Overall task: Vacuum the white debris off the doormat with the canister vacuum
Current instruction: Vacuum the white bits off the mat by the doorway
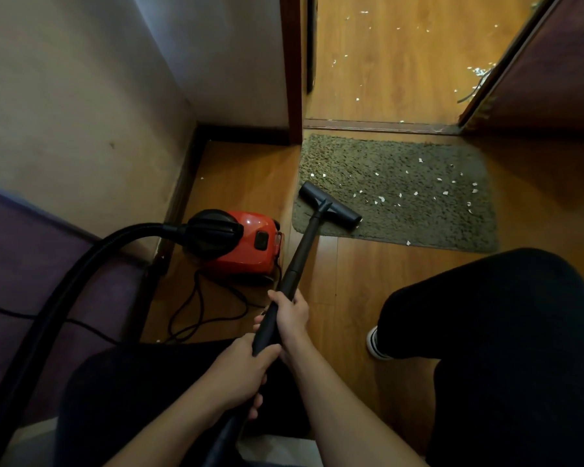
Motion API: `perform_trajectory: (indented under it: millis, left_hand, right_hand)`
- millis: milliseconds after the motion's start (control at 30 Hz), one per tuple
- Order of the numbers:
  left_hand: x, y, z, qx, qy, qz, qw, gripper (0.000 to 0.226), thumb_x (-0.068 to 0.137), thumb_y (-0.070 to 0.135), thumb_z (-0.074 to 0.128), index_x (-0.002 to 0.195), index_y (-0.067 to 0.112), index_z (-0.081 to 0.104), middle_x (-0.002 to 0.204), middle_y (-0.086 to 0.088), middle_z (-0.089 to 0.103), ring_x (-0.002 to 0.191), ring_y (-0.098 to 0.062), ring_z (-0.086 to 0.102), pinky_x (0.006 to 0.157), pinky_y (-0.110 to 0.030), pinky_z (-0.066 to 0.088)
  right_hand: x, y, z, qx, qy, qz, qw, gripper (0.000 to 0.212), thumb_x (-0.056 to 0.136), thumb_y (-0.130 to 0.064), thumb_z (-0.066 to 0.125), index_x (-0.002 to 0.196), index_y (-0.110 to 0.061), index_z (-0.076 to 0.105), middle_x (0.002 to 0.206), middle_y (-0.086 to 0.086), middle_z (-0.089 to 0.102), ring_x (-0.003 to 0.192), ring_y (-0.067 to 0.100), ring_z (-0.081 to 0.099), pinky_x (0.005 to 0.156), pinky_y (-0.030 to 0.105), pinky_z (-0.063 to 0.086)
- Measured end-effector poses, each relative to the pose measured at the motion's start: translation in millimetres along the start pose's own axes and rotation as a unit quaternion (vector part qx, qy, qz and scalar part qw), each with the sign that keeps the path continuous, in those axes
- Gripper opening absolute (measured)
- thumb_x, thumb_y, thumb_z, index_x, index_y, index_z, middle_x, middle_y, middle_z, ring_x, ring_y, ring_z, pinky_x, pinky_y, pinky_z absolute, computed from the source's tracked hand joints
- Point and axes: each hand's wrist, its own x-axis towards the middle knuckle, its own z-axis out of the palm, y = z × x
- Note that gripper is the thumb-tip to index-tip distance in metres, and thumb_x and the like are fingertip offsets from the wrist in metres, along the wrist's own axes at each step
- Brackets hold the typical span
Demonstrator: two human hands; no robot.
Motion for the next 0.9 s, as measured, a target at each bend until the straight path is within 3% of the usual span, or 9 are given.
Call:
perform_trajectory:
  millis: [100,300,900]
  left_hand:
    - [8,6,5,-0.006,-0.003,0.005,1.000,0.015,0.103,0.032,0.048,0.113,0.021,0.052,0.077,-0.008,0.056,0.041,-0.011,0.052,0.040,-0.025,0.046]
    - [28,21,13,-0.020,0.001,0.020,1.000,0.015,0.103,0.029,0.049,0.114,0.019,0.053,0.072,-0.007,0.053,0.038,-0.011,0.051,0.039,-0.024,0.046]
    - [66,61,50,-0.004,-0.040,0.032,0.999,0.018,0.102,0.032,0.050,0.114,0.018,0.051,0.065,-0.011,0.057,0.045,-0.021,0.054,0.044,-0.028,0.051]
  right_hand:
    - [6,-8,-4,-0.002,0.004,-0.009,1.000,0.013,0.098,-0.007,0.061,0.104,-0.014,0.053,0.068,0.015,0.055,0.038,0.021,0.058,0.038,0.027,0.050]
    - [24,-27,-7,-0.016,0.008,-0.025,1.000,0.017,0.098,-0.006,0.061,0.112,-0.004,0.052,0.065,0.013,0.053,0.035,0.019,0.057,0.035,0.025,0.048]
    - [53,-70,-54,0.023,0.056,-0.055,0.997,0.017,0.096,-0.006,0.063,0.109,-0.004,0.051,0.067,0.014,0.051,0.038,0.021,0.056,0.037,0.026,0.048]
